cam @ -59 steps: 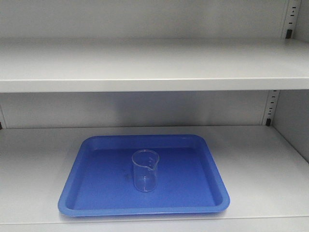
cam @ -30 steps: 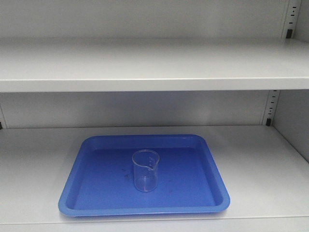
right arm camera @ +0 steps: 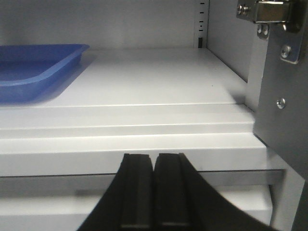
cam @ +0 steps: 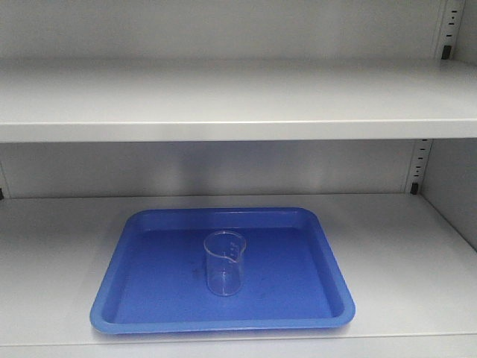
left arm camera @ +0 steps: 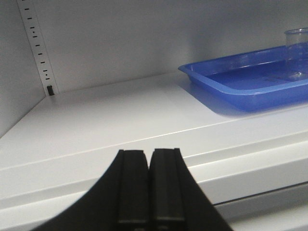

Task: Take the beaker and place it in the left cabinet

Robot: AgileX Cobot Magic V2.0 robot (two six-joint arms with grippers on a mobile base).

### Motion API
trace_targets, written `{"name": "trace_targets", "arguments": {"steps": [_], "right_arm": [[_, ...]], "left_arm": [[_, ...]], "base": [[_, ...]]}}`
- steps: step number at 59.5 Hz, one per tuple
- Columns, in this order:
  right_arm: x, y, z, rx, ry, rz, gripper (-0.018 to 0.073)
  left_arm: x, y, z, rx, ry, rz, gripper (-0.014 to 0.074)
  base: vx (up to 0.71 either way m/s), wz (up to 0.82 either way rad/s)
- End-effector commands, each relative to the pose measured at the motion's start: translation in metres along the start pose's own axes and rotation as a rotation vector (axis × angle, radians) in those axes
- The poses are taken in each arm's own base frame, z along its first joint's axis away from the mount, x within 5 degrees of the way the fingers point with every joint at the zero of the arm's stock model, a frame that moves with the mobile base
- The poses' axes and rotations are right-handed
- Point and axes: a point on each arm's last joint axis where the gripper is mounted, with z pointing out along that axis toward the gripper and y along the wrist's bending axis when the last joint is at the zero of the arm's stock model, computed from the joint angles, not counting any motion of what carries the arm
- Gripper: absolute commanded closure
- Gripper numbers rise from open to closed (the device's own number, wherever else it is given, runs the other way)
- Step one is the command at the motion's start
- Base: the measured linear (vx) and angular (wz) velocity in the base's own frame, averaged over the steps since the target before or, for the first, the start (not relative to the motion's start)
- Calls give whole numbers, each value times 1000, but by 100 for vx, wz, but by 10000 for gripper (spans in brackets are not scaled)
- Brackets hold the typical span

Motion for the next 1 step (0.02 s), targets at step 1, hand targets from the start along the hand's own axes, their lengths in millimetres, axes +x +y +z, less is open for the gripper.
{"name": "trace_targets", "arguments": {"steps": [1], "right_arm": [[-6, 0, -1, 1, -85, -21, 562]], "left_arm": [[-3, 0, -1, -7, -77, -6, 595]], "base": [[0, 0]]}}
